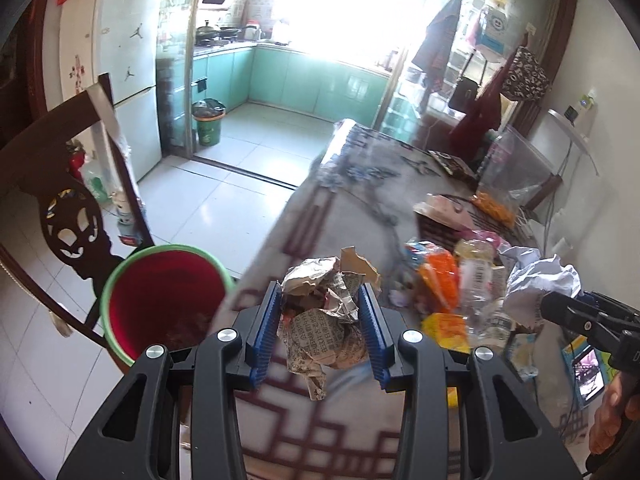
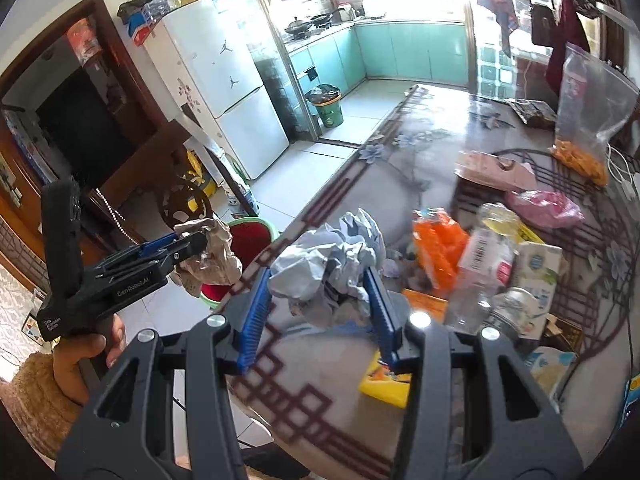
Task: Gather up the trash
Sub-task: 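Carry both wads to the red bucket and open both tools to drop them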
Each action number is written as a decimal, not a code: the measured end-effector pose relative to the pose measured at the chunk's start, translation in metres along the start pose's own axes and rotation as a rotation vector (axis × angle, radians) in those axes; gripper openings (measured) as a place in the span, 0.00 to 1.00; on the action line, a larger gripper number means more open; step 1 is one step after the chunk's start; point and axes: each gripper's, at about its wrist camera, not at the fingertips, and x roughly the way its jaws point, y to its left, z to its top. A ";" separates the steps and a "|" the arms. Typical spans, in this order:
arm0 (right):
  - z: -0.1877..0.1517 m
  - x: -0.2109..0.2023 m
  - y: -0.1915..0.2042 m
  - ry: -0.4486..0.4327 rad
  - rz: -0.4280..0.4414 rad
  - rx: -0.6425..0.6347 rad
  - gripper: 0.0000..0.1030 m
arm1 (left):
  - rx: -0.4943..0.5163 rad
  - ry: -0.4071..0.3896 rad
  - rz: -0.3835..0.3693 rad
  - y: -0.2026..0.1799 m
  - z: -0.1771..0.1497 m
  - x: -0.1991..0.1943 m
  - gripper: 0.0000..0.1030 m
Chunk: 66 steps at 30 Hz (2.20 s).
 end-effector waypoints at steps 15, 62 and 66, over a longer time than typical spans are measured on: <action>0.017 0.058 0.078 0.037 0.000 -0.054 0.45 | -0.056 0.016 0.067 0.097 0.010 0.008 0.36; 0.049 0.235 0.168 0.295 0.139 -0.183 0.47 | -0.161 0.160 0.164 0.213 0.022 0.088 0.37; 0.052 0.232 0.165 0.268 0.122 -0.168 0.72 | -0.160 0.168 0.182 0.213 0.023 0.090 0.52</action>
